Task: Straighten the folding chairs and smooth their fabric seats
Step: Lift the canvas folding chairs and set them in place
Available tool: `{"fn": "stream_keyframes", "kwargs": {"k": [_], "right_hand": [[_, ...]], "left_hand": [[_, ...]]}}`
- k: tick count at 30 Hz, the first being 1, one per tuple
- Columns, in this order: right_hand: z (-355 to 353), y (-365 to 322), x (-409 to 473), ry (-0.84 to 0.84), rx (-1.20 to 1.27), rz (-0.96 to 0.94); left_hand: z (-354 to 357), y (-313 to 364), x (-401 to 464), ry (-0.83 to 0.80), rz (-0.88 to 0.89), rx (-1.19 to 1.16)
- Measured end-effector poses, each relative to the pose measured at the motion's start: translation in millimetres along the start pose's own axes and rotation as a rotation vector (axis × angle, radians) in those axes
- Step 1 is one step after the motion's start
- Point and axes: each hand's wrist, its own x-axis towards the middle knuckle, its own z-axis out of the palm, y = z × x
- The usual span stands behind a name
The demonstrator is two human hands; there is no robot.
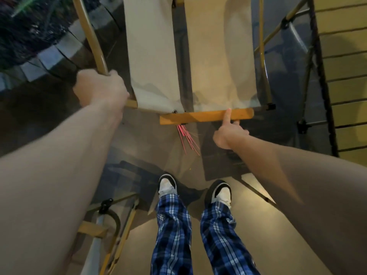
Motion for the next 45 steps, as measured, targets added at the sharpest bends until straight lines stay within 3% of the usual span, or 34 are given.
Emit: {"fn": "stream_keyframes", "kwargs": {"k": [12, 32, 45], "right_hand": [[3.6, -2.0, -19.9, -0.069, -0.082, 0.055], [25.3, -9.9, -46.1, 0.058, -0.165, -0.048], [37.1, -23.7, -60.0, 0.019, -0.165, -0.09]], "left_hand": [[-28.7, -27.4, -12.6, -0.085, 0.162, 0.081], [-54.5, -30.2, -1.4, -0.095, 0.102, 0.118], [-69.1, -59.0, 17.9, -0.062, 0.094, 0.2]]}}
